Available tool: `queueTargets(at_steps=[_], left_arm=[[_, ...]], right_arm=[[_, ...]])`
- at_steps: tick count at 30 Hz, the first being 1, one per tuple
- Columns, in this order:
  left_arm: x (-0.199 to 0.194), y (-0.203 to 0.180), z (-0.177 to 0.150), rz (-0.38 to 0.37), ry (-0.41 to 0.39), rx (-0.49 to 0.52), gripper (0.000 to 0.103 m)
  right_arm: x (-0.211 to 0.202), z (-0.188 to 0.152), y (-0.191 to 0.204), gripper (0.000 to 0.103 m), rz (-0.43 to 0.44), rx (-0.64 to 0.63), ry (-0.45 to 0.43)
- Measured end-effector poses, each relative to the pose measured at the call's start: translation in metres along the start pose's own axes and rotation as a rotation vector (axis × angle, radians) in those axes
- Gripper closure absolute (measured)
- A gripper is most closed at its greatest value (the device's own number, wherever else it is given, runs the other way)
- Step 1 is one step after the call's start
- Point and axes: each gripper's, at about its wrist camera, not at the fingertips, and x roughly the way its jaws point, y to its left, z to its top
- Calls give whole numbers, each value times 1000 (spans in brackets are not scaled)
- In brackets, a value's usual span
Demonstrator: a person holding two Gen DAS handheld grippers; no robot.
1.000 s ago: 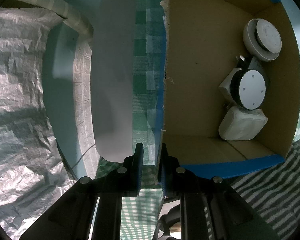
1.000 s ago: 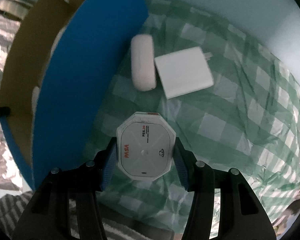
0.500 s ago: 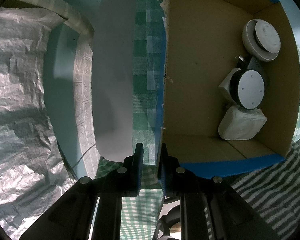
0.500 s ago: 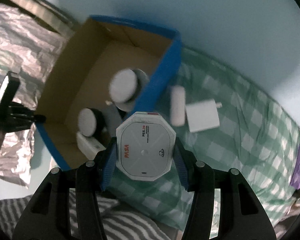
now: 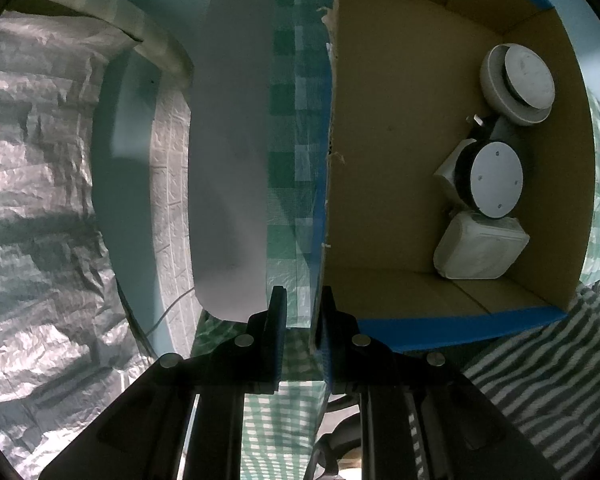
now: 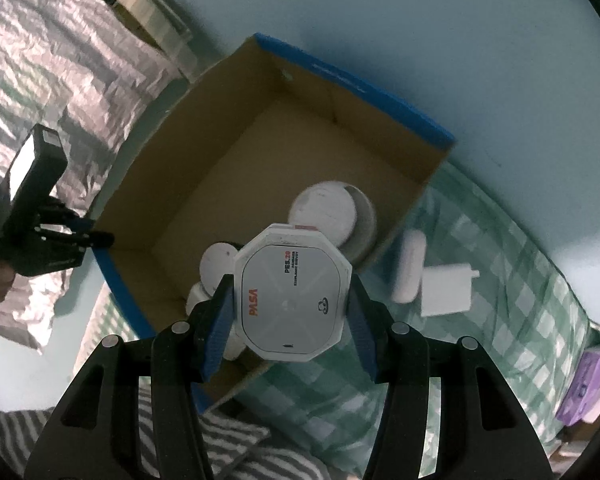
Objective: Organize rigid objects
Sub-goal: 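Carry the octagonal plug into the box and open the right gripper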
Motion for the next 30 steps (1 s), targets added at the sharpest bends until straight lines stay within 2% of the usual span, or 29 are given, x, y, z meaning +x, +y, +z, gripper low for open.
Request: queueTargets(at_steps=[10, 21, 30], left_arm=[[-1, 0, -1, 0, -6, 1, 86], [-1, 0, -2, 1, -7, 2, 86], [-1, 1, -2, 0, -6, 1, 86]], right_arm=[[28, 13, 19, 49, -15, -53, 44], [54, 11, 18, 49, -25, -49, 85], [43, 15, 12, 44, 2, -5, 32]])
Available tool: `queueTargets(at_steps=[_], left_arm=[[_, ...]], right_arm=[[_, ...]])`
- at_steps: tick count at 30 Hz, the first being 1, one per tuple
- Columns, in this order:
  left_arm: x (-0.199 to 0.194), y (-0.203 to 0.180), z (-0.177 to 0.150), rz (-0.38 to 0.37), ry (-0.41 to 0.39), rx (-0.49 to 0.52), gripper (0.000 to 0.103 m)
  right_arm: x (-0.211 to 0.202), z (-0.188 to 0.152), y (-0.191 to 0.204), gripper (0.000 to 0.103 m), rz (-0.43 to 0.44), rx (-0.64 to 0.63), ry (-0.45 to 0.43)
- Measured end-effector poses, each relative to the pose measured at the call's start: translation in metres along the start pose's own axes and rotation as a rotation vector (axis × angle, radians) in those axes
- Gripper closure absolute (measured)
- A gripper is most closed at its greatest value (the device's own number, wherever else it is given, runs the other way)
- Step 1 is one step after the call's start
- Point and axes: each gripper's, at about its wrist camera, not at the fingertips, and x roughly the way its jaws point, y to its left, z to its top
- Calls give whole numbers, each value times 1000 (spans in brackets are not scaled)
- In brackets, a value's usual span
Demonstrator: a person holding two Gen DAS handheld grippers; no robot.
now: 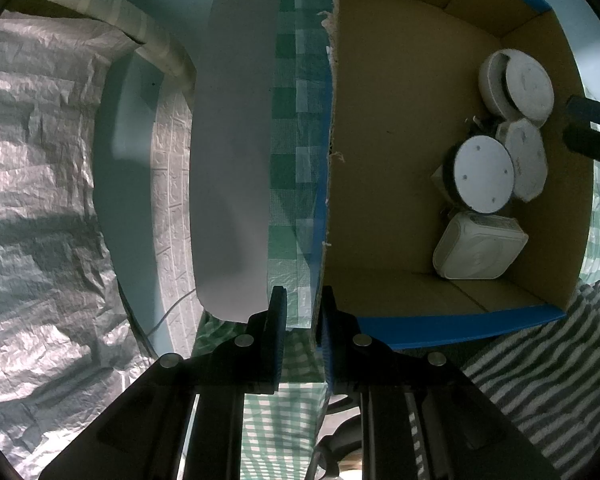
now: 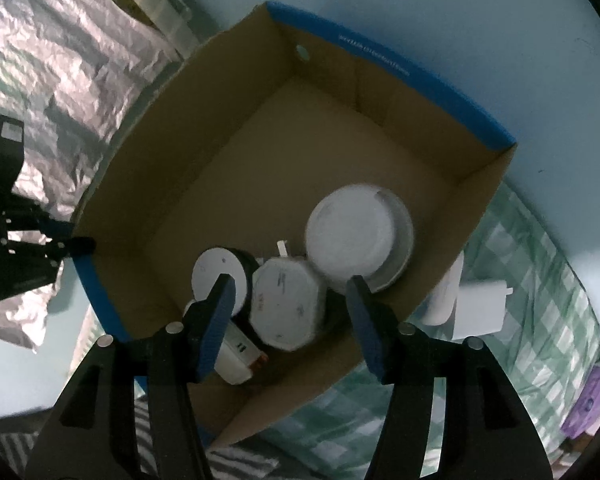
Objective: Organize rigid objects
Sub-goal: 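Carry the octagonal plug into the box and open the right gripper, then move the right gripper back and grasp the white square charger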
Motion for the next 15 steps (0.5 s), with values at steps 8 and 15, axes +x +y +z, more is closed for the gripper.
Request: queueTargets(at_steps=[8, 15], left_arm=[[0, 0, 0, -1, 0, 1, 86], [0, 0, 1, -3, 0, 1, 86]], right_arm=[[-21, -1, -19, 40, 1, 54, -61], [-39, -10, -56, 40, -21, 91, -88]])
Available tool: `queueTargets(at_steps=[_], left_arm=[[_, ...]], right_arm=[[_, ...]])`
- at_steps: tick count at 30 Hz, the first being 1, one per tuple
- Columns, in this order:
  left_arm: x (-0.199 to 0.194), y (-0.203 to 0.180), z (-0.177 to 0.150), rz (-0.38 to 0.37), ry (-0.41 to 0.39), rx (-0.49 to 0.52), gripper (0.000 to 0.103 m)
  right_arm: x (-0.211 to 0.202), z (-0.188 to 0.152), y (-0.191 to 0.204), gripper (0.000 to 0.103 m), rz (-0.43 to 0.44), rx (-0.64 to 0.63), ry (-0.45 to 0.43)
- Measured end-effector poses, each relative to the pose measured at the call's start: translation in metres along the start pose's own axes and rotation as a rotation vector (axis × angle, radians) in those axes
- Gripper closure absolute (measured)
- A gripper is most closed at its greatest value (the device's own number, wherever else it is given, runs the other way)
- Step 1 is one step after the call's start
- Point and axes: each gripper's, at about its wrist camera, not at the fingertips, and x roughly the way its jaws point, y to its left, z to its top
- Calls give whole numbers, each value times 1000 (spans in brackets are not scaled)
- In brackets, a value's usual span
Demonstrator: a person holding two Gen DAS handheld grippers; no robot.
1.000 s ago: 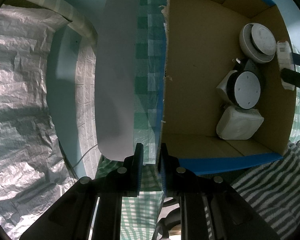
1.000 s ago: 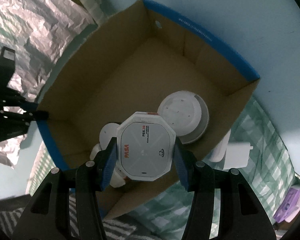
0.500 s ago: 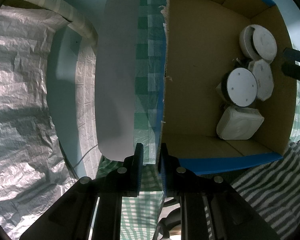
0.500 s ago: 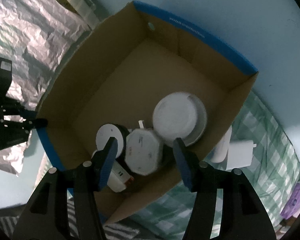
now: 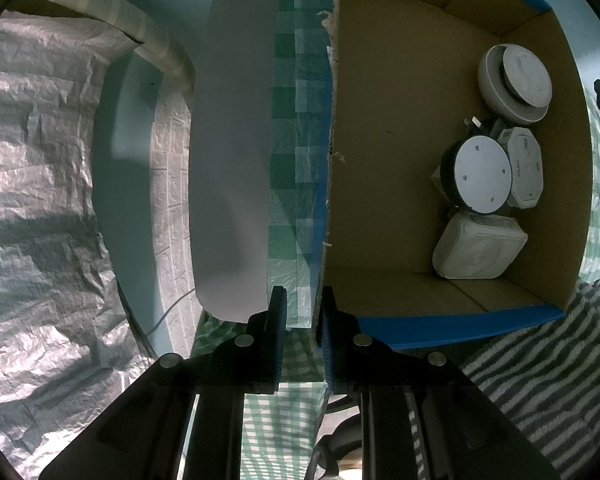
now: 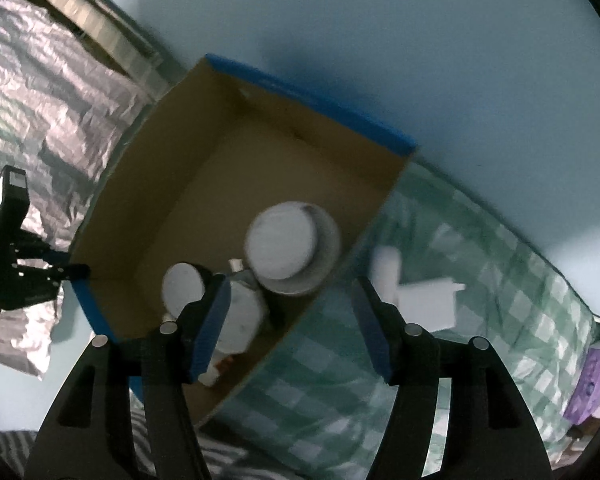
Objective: Organize rigid objects
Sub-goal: 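Move the right gripper back and grasp the white square charger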
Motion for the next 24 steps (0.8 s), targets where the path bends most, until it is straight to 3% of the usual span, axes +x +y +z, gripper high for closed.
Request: queueTargets(at_steps=[8, 15, 24], left_arm=[[0, 0, 0, 3, 1, 1, 86], [0, 0, -1, 2, 1, -4, 86], [2, 3, -2, 2, 1, -19, 86]], right_arm=[[-4, -9, -48, 40, -62, 21, 8], [23, -21, -78, 40, -133, -23, 91], [63, -33, -93, 40, -147, -51, 194]])
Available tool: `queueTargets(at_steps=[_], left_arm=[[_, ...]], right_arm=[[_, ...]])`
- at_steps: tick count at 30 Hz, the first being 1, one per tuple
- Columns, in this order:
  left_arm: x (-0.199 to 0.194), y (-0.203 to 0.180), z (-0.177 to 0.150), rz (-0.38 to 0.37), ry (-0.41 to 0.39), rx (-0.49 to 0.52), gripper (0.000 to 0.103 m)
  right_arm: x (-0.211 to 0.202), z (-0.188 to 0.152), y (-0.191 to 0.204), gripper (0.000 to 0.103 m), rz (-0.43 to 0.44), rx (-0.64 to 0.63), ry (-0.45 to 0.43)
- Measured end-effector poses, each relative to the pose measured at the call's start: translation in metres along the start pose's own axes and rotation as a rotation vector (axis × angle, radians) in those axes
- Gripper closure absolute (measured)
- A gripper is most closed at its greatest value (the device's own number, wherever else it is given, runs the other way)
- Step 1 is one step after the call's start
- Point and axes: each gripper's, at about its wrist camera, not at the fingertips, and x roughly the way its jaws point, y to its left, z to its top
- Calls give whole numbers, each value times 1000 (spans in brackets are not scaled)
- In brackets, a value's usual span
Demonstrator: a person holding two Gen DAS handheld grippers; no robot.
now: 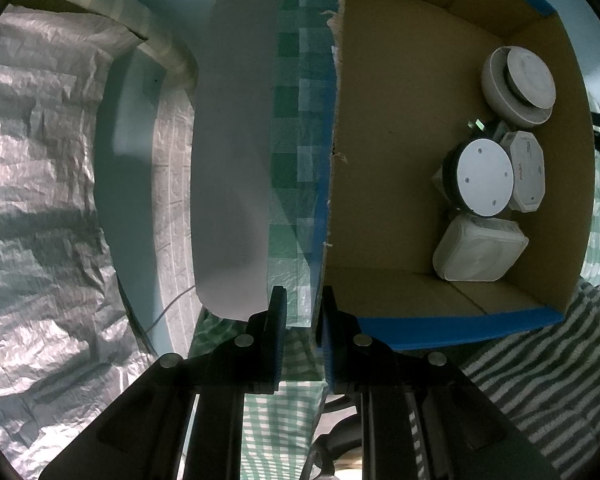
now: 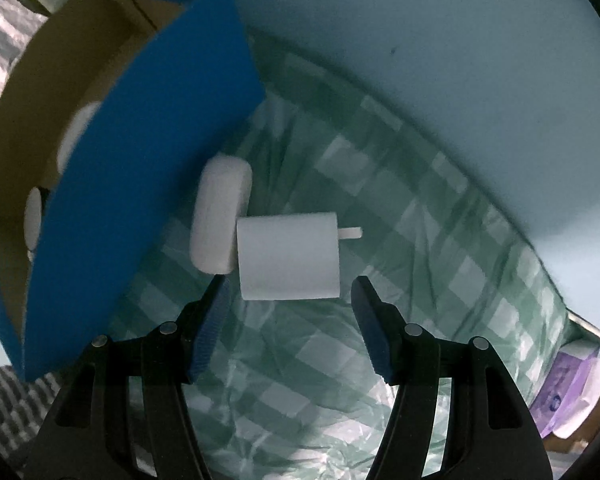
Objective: Organize rigid objects
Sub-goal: 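Move the right gripper back and grasp the white square charger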
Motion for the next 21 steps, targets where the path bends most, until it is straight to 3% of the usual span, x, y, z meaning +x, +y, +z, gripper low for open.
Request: queueTargets(at_steps=[12, 21], left_arm=[[1, 2, 0, -8, 1, -16, 86], [1, 2, 0, -7, 2, -14, 86]], right_arm=[[18, 15, 3, 38, 19, -7, 59], [31, 20, -5, 37, 42, 134, 88]])
